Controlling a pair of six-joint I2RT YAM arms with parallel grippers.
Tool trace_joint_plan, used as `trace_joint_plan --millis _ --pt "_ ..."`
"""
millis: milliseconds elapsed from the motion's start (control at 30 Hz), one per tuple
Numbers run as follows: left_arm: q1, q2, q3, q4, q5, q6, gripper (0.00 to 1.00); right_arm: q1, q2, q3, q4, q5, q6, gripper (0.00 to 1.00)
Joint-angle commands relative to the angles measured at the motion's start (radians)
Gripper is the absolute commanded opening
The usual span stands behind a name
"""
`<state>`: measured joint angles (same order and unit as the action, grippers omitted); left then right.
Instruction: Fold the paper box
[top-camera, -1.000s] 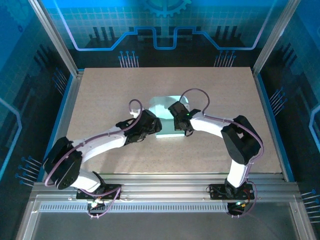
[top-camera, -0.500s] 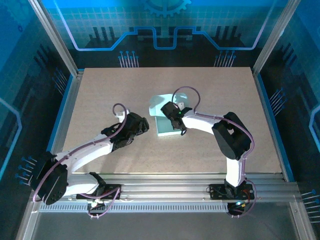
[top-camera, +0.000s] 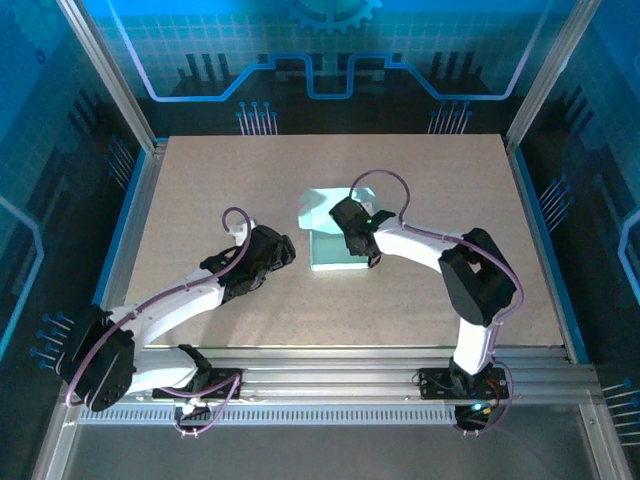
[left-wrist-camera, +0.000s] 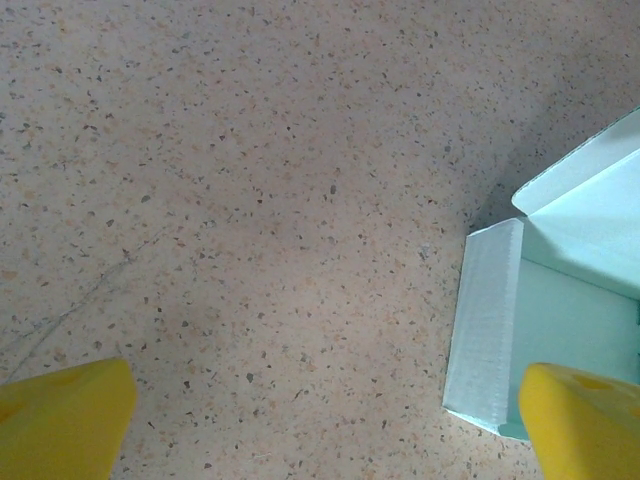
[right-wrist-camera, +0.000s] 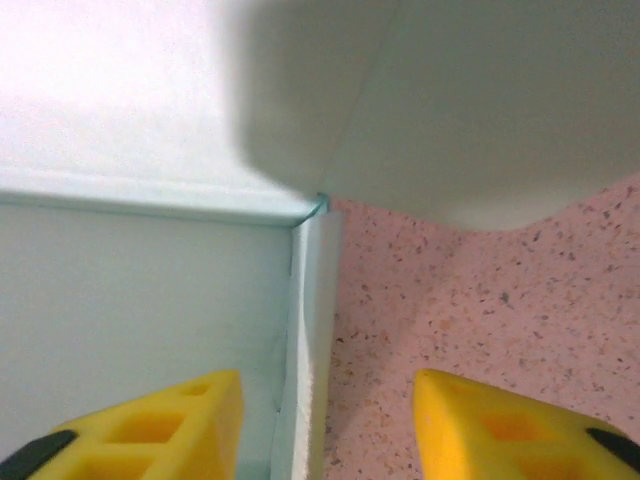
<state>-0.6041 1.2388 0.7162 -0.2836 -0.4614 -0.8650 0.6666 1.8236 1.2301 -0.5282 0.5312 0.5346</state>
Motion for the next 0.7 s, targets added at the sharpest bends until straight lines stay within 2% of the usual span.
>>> trace_joint_plan --millis 0,67,133,333,467,533,667 --pt "0.007 0.017 -0.007 0.023 0.016 0.009 0.99 -0.021 -0.078 -0.029 0.013 -0.052 -0.021 0.6" --pt "0.007 0.017 -0.007 0.048 0.034 0.058 0.99 -0.038 -0.13 -0.071 0.069 -0.113 -0.058 0.68" --pt "0.007 0.0 -0.002 0.06 0.066 0.161 0.99 -0.058 -0.18 -0.11 0.131 -0.198 -0.14 0.73" --pt "0.067 -0.108 -0.004 0.048 0.092 0.325 0.99 -0.171 -0.333 -0.209 0.235 -0.433 -0.306 0.82" --pt "0.074 -0.135 0.022 0.05 0.097 0.446 0.99 -0.259 -0.414 -0.262 0.288 -0.533 -0.349 0.84" --pt "0.076 -0.128 0.051 0.036 0.113 0.509 0.99 -0.314 -0.432 -0.27 0.302 -0.634 -0.379 0.85" --pt "0.096 -0.09 0.119 0.028 0.263 0.672 0.99 -0.429 -0.443 -0.258 0.321 -0.813 -0.406 0.83"
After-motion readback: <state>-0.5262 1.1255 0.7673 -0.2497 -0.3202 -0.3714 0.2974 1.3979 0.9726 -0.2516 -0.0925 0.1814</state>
